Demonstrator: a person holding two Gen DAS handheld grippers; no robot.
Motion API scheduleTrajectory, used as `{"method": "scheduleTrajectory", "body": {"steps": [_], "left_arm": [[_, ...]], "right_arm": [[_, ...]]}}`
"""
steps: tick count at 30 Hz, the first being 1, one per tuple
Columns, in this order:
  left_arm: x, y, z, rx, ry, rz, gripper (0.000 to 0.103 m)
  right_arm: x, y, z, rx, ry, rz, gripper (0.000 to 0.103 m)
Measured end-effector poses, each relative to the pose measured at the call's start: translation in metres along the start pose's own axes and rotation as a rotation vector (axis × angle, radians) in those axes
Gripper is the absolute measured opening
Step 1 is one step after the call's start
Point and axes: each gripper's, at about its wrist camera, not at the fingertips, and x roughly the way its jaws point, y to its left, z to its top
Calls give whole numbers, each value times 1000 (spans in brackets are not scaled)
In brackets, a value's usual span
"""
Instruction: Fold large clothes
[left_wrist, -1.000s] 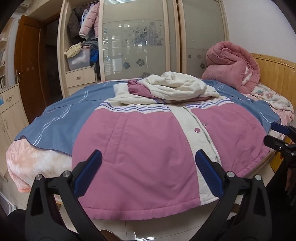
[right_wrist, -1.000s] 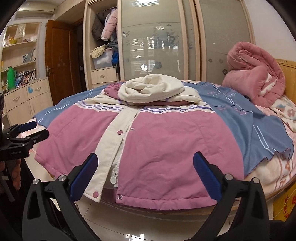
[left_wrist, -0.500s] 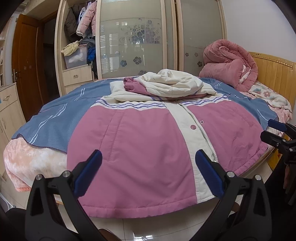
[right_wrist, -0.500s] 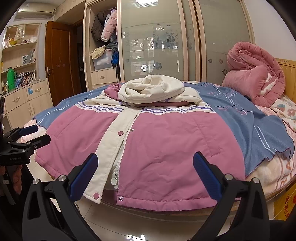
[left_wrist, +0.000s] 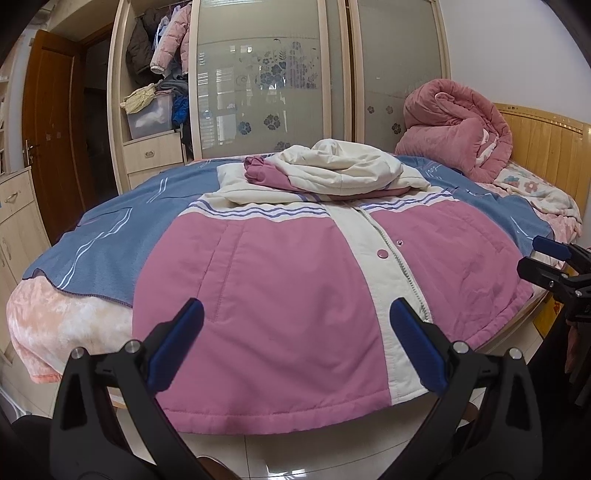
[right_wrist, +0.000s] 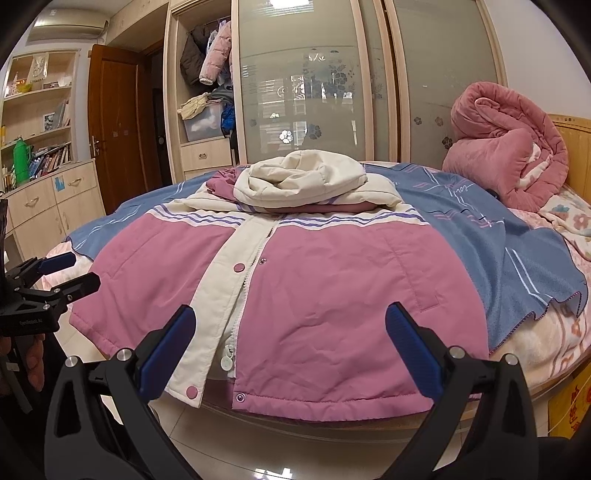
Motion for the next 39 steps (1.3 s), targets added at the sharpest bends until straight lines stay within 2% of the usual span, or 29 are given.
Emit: {"method": "scheduleTrajectory", "body": {"steps": [9, 13, 16, 21, 23, 26, 28, 34, 39], "left_arm": [[-8, 8, 2, -22, -16, -9, 101], [-9, 9, 2, -23, -18, -18, 101], [-8, 11, 3, -27, -16, -26, 101], [-6, 12, 5, -39, -20, -36, 101], [-5, 12, 5, -43, -18, -37, 101], [1, 11, 5, -43, -3, -41, 101], [6, 9, 5, -40, 9, -42, 101], [19, -1, 5, -19, 35, -56, 101], [23, -9, 6, 5, 37, -63, 101]], "right_arm": [[-8, -18, 8, -6, 5, -1, 102], [-11, -49, 29, -17, 16, 69, 102], [0, -84, 43, -52, 80, 87, 102], [37, -147, 39, -22, 228, 181, 102], [49, -167, 31, 22, 259, 229, 102], [58, -187, 21, 59, 288, 240, 102], [64, -202, 15, 113, 305, 290, 102], [88, -217, 6, 166, 362, 385, 102], [94, -211, -1, 196, 414, 528, 102]]}}
